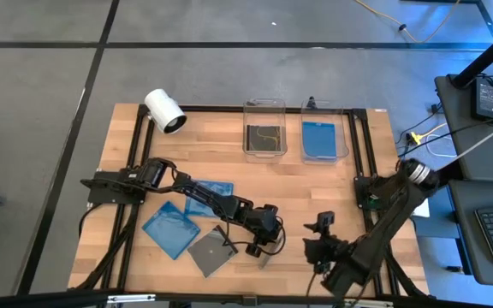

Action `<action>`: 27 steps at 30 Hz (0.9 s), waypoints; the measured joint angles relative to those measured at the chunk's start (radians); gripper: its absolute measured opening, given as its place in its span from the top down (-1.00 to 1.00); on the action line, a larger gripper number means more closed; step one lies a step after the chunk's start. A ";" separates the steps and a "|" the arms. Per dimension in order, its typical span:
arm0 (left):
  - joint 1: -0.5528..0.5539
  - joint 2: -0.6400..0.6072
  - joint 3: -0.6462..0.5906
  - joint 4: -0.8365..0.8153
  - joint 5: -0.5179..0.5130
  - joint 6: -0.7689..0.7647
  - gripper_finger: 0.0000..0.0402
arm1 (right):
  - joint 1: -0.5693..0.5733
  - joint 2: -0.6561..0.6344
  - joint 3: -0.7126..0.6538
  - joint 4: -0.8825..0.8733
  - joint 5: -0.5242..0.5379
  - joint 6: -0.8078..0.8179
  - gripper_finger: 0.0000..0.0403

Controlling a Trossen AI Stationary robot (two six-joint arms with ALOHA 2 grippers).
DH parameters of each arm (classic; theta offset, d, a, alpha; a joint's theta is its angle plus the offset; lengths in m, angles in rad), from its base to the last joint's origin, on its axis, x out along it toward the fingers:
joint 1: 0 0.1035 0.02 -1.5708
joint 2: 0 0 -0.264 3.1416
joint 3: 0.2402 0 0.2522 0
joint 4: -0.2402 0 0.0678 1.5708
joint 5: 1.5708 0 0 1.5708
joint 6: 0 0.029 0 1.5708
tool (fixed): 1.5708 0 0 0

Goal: Pick & place jewel cases by type
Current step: Put the right black CD case into the left transparent bin

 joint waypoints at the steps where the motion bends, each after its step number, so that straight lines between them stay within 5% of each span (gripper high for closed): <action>1: 0.000 0.000 0.000 0.000 0.000 0.000 0.48 | 0.003 -0.028 0.000 0.000 0.000 -0.023 -0.09; 6: 0.000 0.000 0.000 0.000 0.000 0.000 0.49 | 0.007 -0.171 -0.048 0.081 0.031 -0.142 -0.09; 10: 0.000 0.000 0.000 0.000 0.000 0.008 0.48 | -0.005 -0.305 -0.250 0.379 0.018 -0.277 -0.09; 18: 0.000 0.000 0.000 0.000 0.000 0.022 0.49 | -0.137 -0.518 -0.611 0.978 -0.279 -0.590 -0.09; 22: 0.000 0.000 0.000 0.001 0.000 0.025 0.47 | -0.208 -0.599 -0.700 1.098 -0.372 -0.720 -0.09; 27: 0.000 0.000 0.000 0.001 0.000 0.026 0.48 | -0.253 -0.644 -0.758 1.146 -0.354 -0.805 -0.09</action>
